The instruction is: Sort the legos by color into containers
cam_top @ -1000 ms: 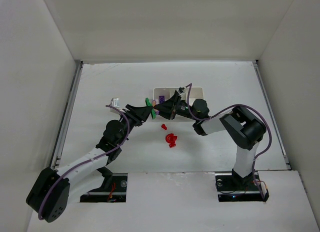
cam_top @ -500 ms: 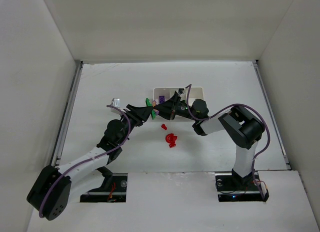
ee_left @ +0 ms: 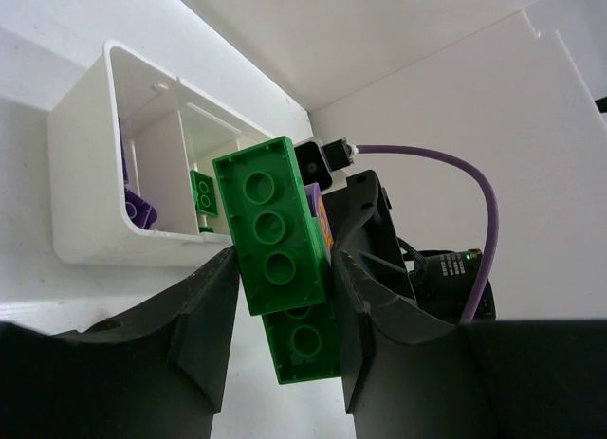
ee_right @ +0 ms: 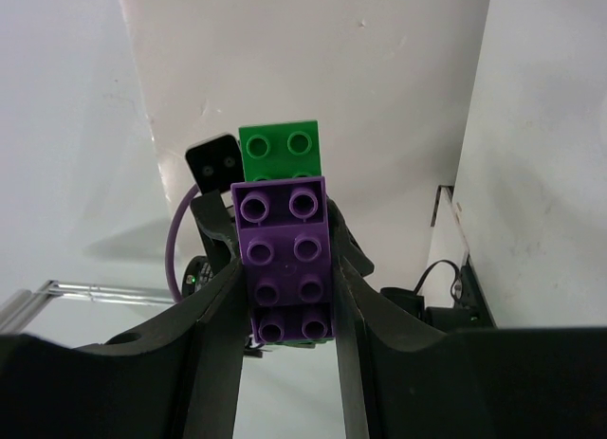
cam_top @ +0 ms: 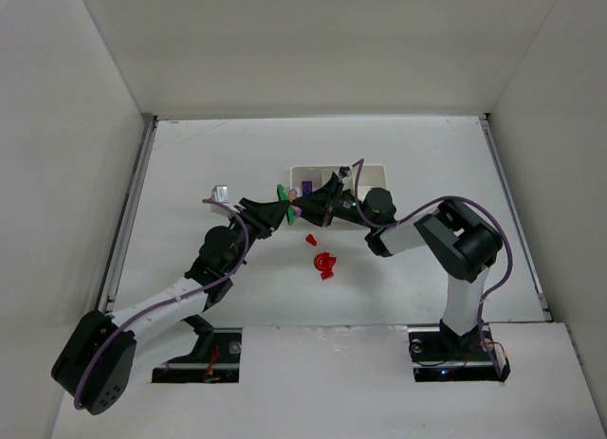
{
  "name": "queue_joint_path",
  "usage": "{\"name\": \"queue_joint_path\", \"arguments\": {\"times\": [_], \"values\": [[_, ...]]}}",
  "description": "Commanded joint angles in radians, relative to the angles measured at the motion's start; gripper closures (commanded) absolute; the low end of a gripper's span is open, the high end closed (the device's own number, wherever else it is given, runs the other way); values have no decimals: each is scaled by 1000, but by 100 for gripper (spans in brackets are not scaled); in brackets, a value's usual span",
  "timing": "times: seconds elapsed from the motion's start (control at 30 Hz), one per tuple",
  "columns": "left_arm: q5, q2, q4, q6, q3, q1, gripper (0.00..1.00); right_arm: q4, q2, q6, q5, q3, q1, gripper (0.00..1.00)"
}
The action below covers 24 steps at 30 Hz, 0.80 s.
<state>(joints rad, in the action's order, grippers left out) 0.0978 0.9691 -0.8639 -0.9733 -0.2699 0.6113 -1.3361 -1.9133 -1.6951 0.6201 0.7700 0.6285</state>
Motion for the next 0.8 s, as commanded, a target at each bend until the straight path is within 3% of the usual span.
{"name": "queue_joint_path", "arguments": {"times": [0.0, 0.1, 0.43, 0.77], "values": [[-90, -38, -109, 13, -52, 37, 85, -281, 8, 6, 12, 9, 18, 68], [-113, -81, -78, 13, -35, 20, 89, -279, 23, 12, 18, -12, -17, 68], [-129, -260, 106, 15, 23, -43, 90, -272, 53, 32, 43, -38, -85, 68], [-139, -267, 121, 12, 32, -61, 89, -238, 48, 49, 47, -12, -88, 68]]}}
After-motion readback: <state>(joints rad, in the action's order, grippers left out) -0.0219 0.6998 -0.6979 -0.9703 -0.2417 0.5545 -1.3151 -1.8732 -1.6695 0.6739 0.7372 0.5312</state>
